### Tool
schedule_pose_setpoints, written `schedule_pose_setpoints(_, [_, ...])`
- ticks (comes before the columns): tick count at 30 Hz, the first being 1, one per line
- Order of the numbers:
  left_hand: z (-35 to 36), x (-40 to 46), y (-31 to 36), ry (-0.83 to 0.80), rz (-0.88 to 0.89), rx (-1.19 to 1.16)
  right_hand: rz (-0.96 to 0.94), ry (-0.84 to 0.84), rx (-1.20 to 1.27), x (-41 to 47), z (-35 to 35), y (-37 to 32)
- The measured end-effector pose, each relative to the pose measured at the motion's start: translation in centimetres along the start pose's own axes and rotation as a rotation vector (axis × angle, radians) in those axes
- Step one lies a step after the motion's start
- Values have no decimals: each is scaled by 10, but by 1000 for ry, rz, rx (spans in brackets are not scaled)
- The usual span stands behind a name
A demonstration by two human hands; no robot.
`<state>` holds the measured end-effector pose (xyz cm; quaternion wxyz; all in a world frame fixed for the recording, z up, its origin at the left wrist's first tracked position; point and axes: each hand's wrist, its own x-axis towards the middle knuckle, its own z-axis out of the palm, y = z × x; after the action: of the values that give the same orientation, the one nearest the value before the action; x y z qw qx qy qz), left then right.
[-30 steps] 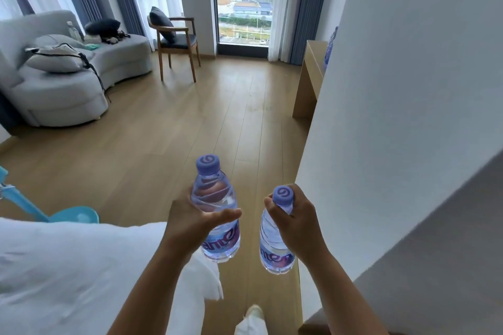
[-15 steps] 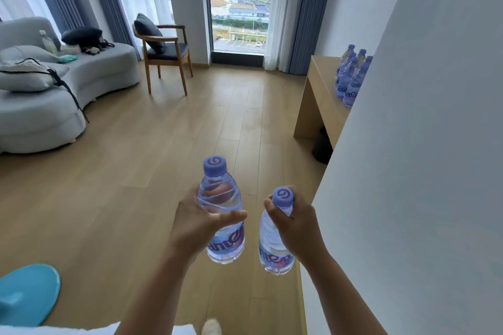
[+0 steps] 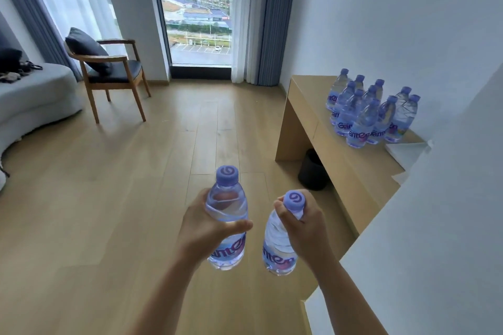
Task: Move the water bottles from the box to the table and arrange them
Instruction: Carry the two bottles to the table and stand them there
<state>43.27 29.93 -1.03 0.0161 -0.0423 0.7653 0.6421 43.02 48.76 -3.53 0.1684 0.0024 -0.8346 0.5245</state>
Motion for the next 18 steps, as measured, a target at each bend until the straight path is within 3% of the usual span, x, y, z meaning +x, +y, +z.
schedule_pose_setpoints(18, [125,386,49,-236,91,-3,73,228,18,354,-4,100])
